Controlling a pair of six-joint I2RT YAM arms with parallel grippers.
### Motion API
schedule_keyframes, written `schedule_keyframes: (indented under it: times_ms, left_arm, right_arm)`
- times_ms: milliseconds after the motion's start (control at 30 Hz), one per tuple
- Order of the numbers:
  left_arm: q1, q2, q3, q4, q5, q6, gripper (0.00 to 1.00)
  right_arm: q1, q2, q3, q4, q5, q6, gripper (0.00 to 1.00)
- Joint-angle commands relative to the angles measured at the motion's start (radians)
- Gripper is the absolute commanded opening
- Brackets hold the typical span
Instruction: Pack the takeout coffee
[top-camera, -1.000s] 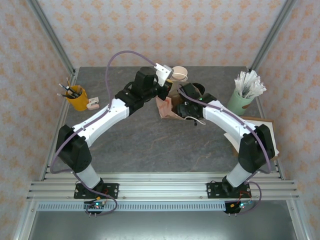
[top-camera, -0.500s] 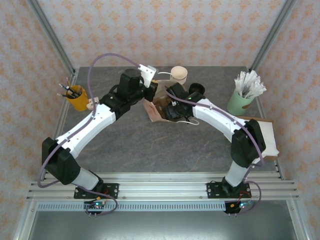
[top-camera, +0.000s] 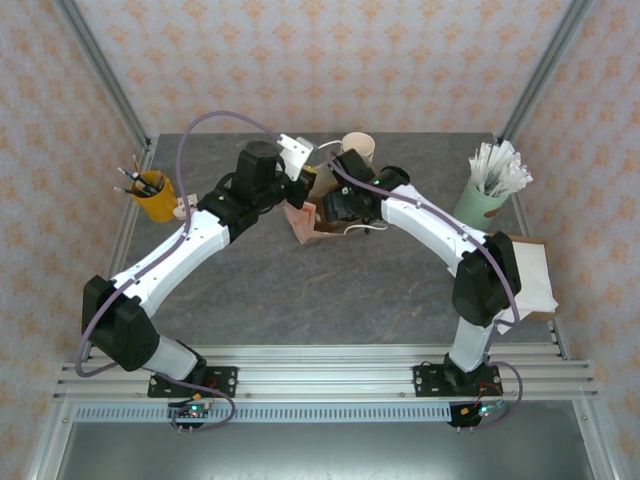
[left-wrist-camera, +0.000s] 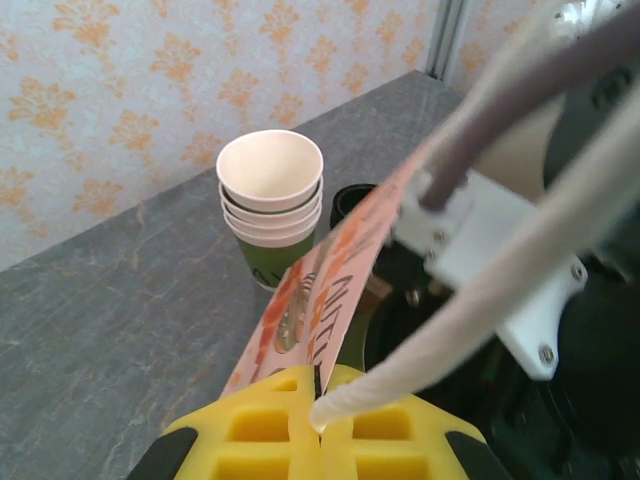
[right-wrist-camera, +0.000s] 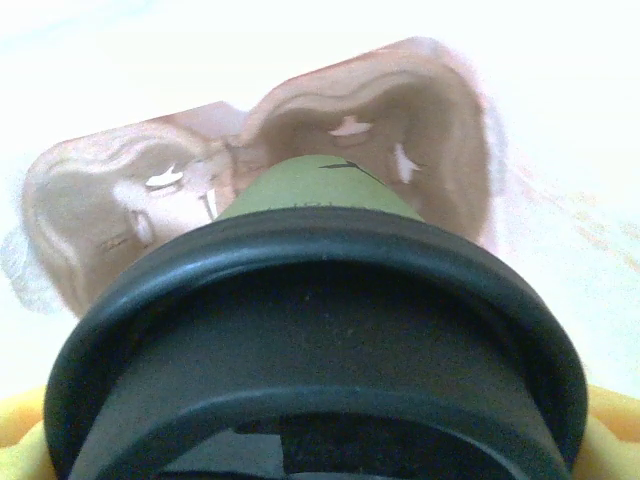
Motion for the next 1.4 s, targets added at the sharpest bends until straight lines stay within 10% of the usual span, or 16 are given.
schedule_keyframes:
  times_ms: [0, 1367]
  left_arm:
    - [-0.005, -0.019, -0.004, 0.007, 0.051, 0.028, 0.00]
    - [0.036, -0.010, -0.016, 0.023, 0.118, 0.000, 0.00]
  right_arm:
    - [-0.018, 0.042, 0.066, -0.034, 0.047, 0.059, 0.30]
    - [0.023, 0.100, 0.206, -0.062, 0.170, 0.099, 0.30]
